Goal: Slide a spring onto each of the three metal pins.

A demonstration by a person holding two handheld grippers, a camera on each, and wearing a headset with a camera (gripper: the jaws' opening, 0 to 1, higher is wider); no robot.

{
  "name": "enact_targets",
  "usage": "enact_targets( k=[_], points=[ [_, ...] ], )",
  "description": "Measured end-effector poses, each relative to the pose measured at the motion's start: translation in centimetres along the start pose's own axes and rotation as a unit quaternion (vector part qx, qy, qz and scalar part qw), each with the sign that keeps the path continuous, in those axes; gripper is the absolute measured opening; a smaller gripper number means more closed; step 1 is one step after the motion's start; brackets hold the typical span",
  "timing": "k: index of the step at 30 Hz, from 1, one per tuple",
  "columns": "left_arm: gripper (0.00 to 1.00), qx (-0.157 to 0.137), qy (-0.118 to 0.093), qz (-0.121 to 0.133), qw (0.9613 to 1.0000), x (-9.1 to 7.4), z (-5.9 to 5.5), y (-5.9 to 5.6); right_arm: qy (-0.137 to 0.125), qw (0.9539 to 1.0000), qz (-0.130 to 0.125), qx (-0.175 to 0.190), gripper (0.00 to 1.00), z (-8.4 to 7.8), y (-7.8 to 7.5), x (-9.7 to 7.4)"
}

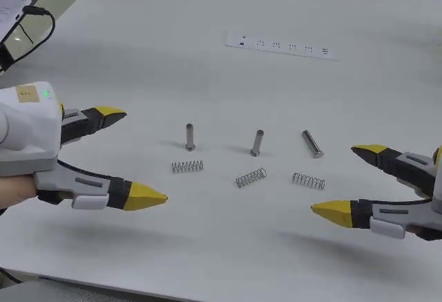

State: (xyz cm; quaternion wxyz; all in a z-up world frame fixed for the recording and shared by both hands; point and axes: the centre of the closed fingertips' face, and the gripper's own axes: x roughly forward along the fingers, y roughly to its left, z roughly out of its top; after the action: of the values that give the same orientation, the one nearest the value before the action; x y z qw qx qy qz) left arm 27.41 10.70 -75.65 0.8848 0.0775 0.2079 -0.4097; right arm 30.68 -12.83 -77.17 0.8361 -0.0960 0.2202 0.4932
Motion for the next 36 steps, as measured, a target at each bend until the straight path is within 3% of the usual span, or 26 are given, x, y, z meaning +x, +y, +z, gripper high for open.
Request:
enact_targets(
  k=[14,18,29,36],
  points=[
    [0.98,-0.003,-0.006,-0.001,1.0000,0.0,0.5,0.0,0.030,0.9995,0.008,-0.009,0.74,0.7,-1.7,1.0],
    [0.98,-0.003,-0.003,0.001,1.0000,0.1,0.3,0.0,0.051,0.9985,0.006,-0.018,0.68,0.7,-2.6,1.7],
    [0.98,-0.005,0.000,0.004,1.0000,-0.2,0.1,0.2,0.075,0.9968,0.002,-0.028,0.61,1.3,-4.4,3.2],
    [0.98,-0.005,0.000,-0.003,1.0000,-0.1,0.2,-0.5,0.094,0.9951,0.000,-0.031,0.50,1.0,-5.2,3.8]
  ],
)
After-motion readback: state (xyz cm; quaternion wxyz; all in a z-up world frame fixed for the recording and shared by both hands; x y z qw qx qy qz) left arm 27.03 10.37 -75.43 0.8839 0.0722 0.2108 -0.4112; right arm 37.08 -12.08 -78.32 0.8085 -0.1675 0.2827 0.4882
